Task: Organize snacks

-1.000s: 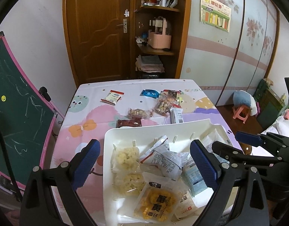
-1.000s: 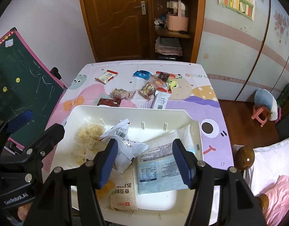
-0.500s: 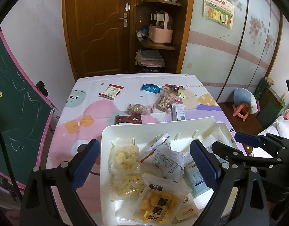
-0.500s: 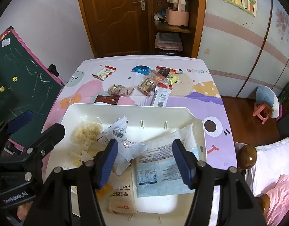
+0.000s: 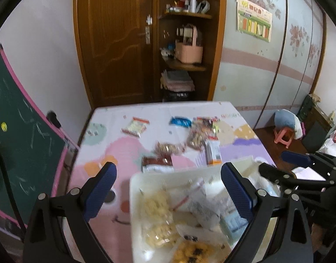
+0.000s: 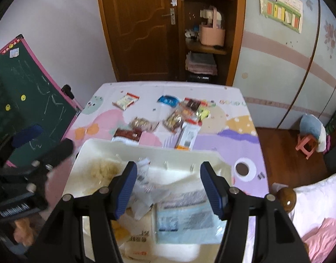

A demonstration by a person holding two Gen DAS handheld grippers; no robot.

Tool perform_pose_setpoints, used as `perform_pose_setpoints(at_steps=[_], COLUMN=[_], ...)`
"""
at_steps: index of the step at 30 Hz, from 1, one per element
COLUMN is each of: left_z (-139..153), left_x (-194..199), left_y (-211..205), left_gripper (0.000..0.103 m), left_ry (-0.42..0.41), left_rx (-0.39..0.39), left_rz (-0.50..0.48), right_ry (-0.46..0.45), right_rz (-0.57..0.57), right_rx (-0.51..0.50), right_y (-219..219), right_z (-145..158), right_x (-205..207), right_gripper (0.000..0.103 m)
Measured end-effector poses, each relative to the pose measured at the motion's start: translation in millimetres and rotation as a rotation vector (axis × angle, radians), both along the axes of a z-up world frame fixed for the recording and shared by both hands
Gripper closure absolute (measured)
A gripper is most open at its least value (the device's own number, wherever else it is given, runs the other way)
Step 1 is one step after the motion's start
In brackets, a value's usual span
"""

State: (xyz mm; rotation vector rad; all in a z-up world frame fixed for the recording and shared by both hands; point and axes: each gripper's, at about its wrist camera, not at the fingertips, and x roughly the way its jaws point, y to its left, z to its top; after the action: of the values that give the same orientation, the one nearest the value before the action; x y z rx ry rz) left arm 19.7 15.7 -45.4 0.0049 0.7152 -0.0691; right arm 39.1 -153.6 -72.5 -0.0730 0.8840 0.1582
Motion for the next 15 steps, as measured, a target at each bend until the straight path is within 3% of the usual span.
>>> perform_pose_setpoints(at_steps=[8,15], left_z=[54.0,74.4], left_x=[25.0,75.3], left_y=[3.9,20.7], left_gripper=[0.007,0.007], left_ry=[-0.126,-0.08], left_rx=[0.181,0.222], left_rz=[0.004,0.011], right_ry=[-0.075,-0.078], right_rz=[-0.047,-0.118], right_rx=[0.062,0.053], right_y=[-39.0,-62.5], right_z=[46.9,64.0], right_x=[45.1,99.5], right_gripper=[0.043,0.043])
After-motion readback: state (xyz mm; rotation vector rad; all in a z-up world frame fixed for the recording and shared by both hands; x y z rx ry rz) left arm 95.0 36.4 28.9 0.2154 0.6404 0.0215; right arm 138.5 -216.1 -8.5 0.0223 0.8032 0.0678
